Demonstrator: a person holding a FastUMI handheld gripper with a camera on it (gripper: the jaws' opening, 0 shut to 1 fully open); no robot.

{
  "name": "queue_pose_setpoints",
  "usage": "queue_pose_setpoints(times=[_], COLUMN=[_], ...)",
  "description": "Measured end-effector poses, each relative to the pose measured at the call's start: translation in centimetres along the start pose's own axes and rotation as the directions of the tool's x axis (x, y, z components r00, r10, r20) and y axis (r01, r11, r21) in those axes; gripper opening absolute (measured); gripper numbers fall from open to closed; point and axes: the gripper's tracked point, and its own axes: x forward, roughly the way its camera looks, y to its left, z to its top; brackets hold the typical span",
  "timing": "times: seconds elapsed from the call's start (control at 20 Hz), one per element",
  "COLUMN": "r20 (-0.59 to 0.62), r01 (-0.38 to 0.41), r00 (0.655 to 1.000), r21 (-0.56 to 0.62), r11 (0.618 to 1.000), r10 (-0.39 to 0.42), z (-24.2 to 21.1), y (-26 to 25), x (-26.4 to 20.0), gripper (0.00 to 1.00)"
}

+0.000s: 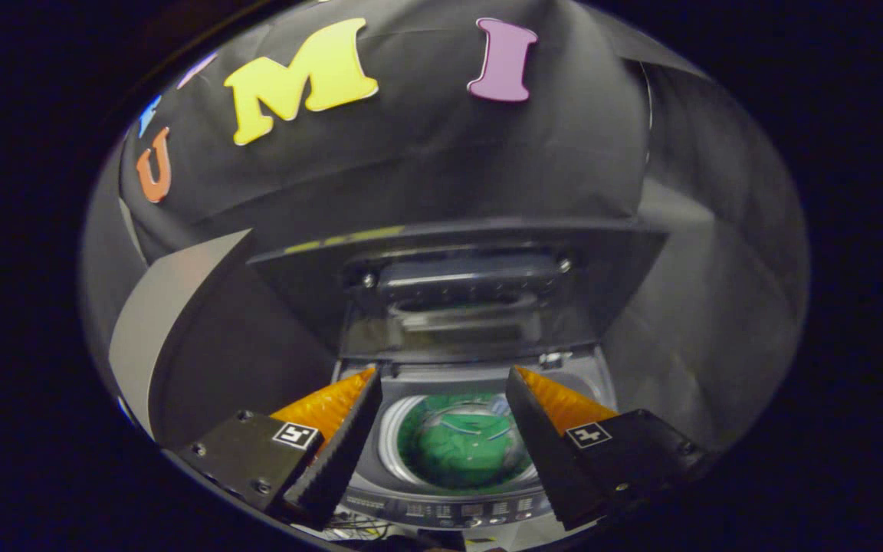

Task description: Put the clothes into the washing machine and then close the washing machine lid.

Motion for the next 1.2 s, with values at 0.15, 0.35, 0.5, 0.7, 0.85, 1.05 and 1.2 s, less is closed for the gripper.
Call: queue_pose_setpoints(times=[0.15,0.35,0.5,0.7,0.85,1.05,1.2], r20=[0.151,0.269,0.274,0.237,0.19,0.143,0.145], r01=[0.032,0.042,0.058,0.064,0.079,0.073,0.073], r00=[0.988,0.963,0.962,0.971,0.98,0.988,0.987], r21=[-0.093,-0.142,-0.138,-0.121,-0.125,-0.091,-0.062], r11=[0.995,0.989,0.989,0.991,0.989,0.993,0.995], r10=[-0.018,-0.002,-0.018,-0.033,-0.054,-0.059,-0.063], z=[3.2,10.3,13.1,14.8,15.3,14.9,14.7], y=[-0.1,1.2,0.8,0.6,0.4,0.6,0.6], x=[-2.0,-3.5,-1.8,1.7,4.1,5.7,5.1], gripper=[1.0,1.0,1.0,1.0,1.0,1.0,1.0])
